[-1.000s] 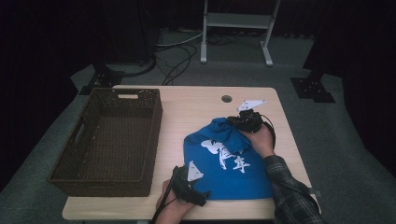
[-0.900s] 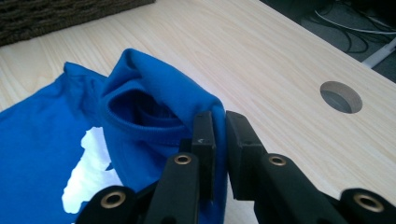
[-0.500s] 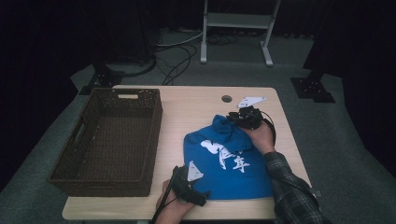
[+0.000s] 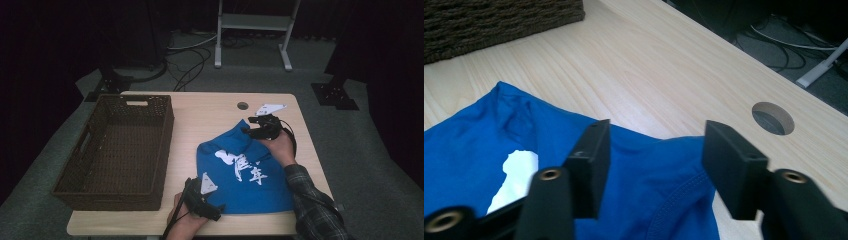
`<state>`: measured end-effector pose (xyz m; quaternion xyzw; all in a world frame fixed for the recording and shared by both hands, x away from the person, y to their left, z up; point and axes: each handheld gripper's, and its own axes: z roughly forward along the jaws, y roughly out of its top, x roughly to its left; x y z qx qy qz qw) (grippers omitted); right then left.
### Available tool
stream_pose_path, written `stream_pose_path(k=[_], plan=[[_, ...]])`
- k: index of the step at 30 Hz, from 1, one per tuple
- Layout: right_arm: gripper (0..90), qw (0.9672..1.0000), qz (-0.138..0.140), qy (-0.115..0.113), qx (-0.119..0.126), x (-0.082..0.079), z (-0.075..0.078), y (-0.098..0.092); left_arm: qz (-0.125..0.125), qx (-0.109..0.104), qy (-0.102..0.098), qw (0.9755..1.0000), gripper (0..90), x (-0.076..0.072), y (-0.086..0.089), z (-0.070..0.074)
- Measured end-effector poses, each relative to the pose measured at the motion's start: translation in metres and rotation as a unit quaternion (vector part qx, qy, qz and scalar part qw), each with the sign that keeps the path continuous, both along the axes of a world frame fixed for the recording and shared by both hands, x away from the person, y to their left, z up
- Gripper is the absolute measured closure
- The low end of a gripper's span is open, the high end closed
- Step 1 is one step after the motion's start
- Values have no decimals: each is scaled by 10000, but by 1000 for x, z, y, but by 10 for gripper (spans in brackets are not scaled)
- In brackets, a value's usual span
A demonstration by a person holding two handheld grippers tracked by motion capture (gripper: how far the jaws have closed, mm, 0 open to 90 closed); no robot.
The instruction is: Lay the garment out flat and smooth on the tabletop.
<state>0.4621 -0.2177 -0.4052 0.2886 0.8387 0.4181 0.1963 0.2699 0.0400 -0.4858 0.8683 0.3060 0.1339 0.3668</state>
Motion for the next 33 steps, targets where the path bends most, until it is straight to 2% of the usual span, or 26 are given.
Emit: stream_pose_path(k=[4, 9, 17, 20, 24, 33], plan=[[279, 10000, -9, -26, 74, 0, -2, -2, 2, -4, 3, 10000, 2, 0, 0, 0], [183, 9997, -56, 63, 239, -2, -2, -5, -1, -4, 9, 10000, 2, 0, 0, 0], [25, 9987, -177, 81, 474, -11, -2, -13, -4, 0, 7, 10000, 2, 0, 0, 0], [0, 9984, -288, 35, 482, -16, -5, -16, -4, -3, 7, 10000, 2, 0, 0, 0], [0, 9983, -195, 31, 540, -25, -9, -24, -3, 6, 7, 10000, 2, 0, 0, 0], [0, 9982, -250, 97, 531, -52, -20, -47, -3, 12, 1, 10000, 1, 0, 0, 0]])
